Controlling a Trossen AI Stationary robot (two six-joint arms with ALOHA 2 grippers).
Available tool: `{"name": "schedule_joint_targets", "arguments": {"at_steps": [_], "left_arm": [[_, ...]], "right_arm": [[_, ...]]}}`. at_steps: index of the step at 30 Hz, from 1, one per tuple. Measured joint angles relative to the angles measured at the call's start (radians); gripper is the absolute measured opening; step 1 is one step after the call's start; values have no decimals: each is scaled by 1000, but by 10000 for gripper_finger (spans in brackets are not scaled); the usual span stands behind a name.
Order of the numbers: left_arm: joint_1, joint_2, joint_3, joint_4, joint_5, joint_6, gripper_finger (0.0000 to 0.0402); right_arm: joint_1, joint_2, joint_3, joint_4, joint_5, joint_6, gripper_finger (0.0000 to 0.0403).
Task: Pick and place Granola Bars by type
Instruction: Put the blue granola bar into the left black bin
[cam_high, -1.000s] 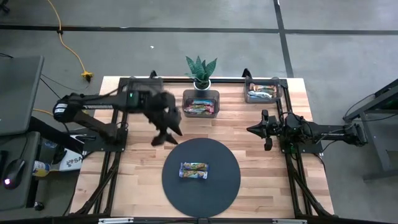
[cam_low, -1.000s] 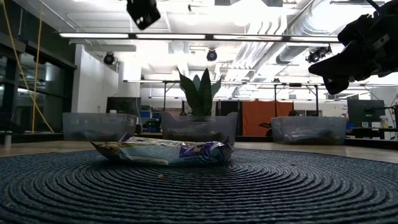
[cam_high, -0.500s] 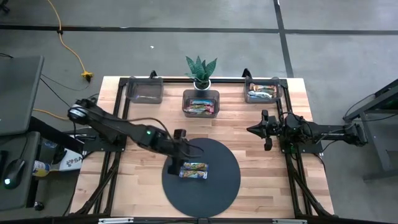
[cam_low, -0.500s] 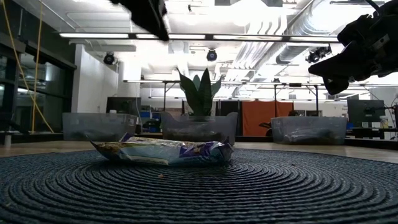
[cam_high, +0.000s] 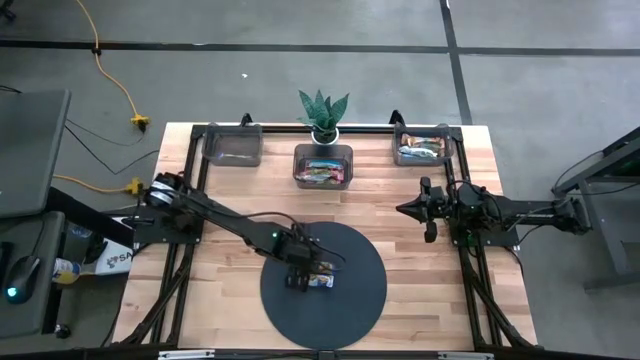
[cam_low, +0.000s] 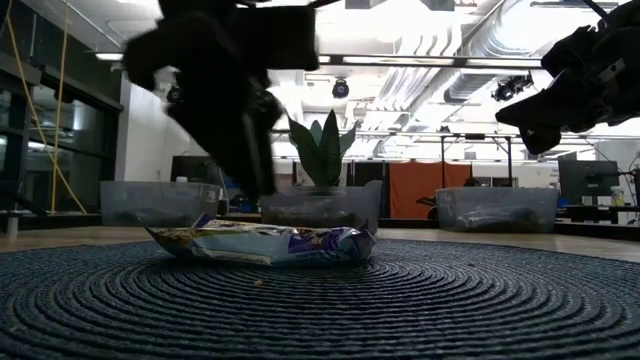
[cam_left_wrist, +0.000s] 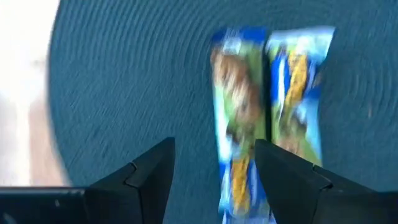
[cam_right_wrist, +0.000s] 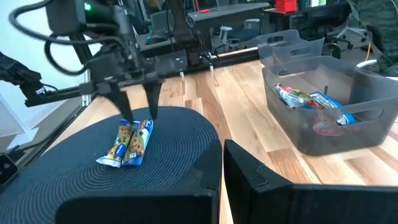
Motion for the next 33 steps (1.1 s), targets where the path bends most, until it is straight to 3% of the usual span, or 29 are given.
{"name": "schedule_joint_targets", "arguments": {"at_steps": [17,33], "left_arm": [[0,37,2,52,82,52,216],[0,52,1,56,77,57,216]], "right_arm": [[0,22,0,-7,1,0,0],[0,20,0,-7,0,0,0]]}}
